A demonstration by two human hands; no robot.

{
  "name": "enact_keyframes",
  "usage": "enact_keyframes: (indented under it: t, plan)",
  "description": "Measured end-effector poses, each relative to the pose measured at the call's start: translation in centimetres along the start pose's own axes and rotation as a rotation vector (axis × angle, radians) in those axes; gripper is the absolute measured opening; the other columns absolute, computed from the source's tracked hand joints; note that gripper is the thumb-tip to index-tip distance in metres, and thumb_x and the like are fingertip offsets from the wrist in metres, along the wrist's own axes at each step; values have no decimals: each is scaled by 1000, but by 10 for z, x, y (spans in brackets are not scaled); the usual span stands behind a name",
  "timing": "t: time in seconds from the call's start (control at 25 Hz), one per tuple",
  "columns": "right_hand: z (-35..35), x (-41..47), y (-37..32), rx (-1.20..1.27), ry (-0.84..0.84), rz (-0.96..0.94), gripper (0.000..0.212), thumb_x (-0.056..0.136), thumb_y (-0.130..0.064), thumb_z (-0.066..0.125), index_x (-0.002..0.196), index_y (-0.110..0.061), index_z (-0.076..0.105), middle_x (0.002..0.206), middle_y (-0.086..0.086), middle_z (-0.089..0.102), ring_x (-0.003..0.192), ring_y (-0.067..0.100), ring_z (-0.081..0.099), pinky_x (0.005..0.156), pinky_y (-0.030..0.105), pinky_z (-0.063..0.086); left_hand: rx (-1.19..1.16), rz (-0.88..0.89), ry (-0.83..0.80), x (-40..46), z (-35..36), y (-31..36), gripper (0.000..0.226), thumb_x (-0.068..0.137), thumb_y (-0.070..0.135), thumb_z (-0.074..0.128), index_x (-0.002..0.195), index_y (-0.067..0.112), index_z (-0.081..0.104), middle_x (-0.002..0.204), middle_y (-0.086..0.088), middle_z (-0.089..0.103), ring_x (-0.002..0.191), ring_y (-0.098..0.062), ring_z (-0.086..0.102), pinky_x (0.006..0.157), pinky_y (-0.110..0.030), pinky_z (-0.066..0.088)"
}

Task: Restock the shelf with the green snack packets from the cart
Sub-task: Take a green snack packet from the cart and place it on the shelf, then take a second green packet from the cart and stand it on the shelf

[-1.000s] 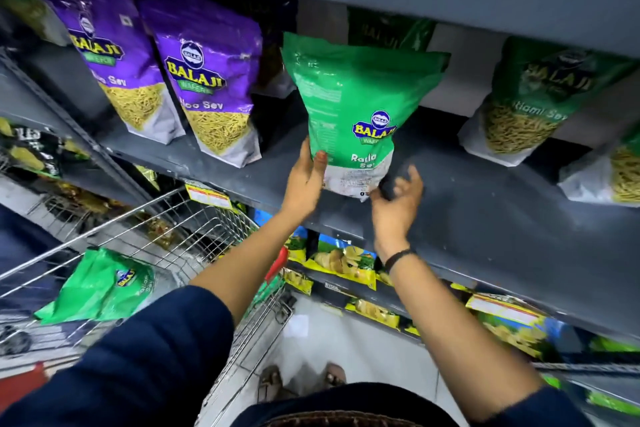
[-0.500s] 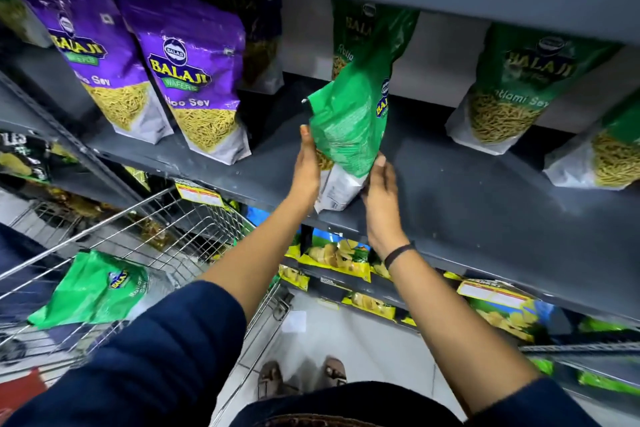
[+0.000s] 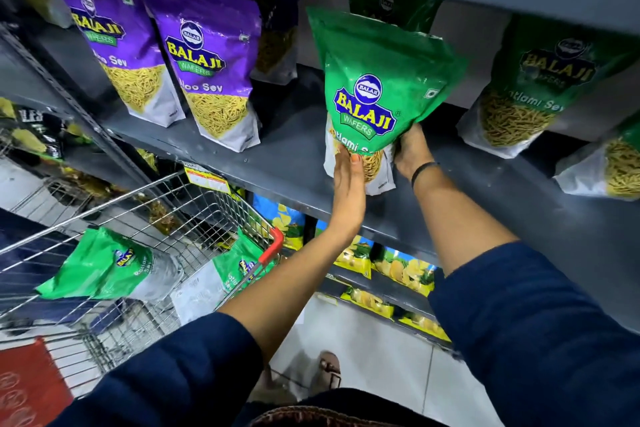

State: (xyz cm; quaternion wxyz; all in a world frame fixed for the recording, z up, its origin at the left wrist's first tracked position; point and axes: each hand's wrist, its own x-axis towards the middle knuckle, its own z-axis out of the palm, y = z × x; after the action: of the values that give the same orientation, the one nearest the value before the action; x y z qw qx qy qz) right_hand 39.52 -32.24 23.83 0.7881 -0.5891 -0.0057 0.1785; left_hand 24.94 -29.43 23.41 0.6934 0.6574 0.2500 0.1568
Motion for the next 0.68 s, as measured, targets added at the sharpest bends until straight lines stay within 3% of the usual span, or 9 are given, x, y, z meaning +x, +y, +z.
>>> enact_keyframes:
  t: [0.12, 0.2, 0.28, 0.36, 0.48, 0.56, 0.6, 0.68]
  plan:
    - [-6, -15, 17, -47, 256, -129, 24, 83, -27, 50, 68, -18, 67, 68, -6, 68, 79, 18, 57, 77, 35, 48, -8, 24, 51, -3, -25, -14, 51, 97, 42, 22, 143, 22, 21, 152, 6, 22, 141, -9, 17, 121, -35, 12]
    - [-9, -42, 31, -93, 520, -242, 30, 87, -33, 45, 76, -14, 66, 72, -1, 63, 78, 17, 52, 74, 29, 42, -23, 98, 169, -9, -52, -25, 56, 90, 50, 27, 136, 20, 37, 139, 8, 38, 134, -12, 35, 115, -35, 27]
    - [3, -78, 55, -184, 748, -312, 39, 91, -31, 39, 89, 1, 62, 80, 15, 64, 77, 21, 54, 71, 28, 40, 26, 105, 345, -17, -99, -45, 55, 88, 49, 28, 125, 15, 50, 128, -3, 54, 121, -22, 51, 105, -35, 39]
    - [26, -116, 79, -311, 782, -386, 39, 94, -25, 36, 89, 8, 57, 84, 25, 65, 75, 25, 54, 69, 32, 40, 56, 47, 477, -27, -150, -72, 44, 92, 37, 29, 114, 10, 56, 114, -12, 61, 108, -25, 57, 97, -36, 44]
    - [85, -166, 131, -540, 430, -401, 42, 93, -29, 33, 82, 3, 58, 74, 9, 56, 69, 10, 45, 66, 28, 35, 44, -124, 696, -47, -240, -112, 30, 95, 29, 33, 103, 11, 55, 100, -10, 63, 103, -24, 56, 92, -38, 44]
    - [132, -181, 177, -613, 78, -297, 38, 90, -29, 36, 83, -3, 62, 76, 2, 56, 72, 5, 47, 66, 23, 37, 47, -307, 885, -60, -305, -133, 31, 96, 24, 37, 108, 1, 54, 106, -18, 64, 110, -32, 56, 92, -36, 42]
    - [158, -183, 201, -632, -100, -210, 34, 89, -27, 39, 86, -4, 64, 78, 1, 58, 75, 6, 52, 67, 21, 39, 36, -435, 931, -68, -337, -145, 33, 96, 20, 38, 116, -3, 51, 112, -23, 61, 112, -33, 54, 90, -37, 41]
    - [213, -178, 243, -722, -429, -15, 27, 88, -18, 46, 94, -1, 66, 81, 3, 63, 82, 19, 58, 69, 24, 43, -52, -560, 929, -76, -399, -166, 36, 93, 14, 42, 123, -6, 43, 103, -22, 57, 102, -32, 52, 80, -42, 44]
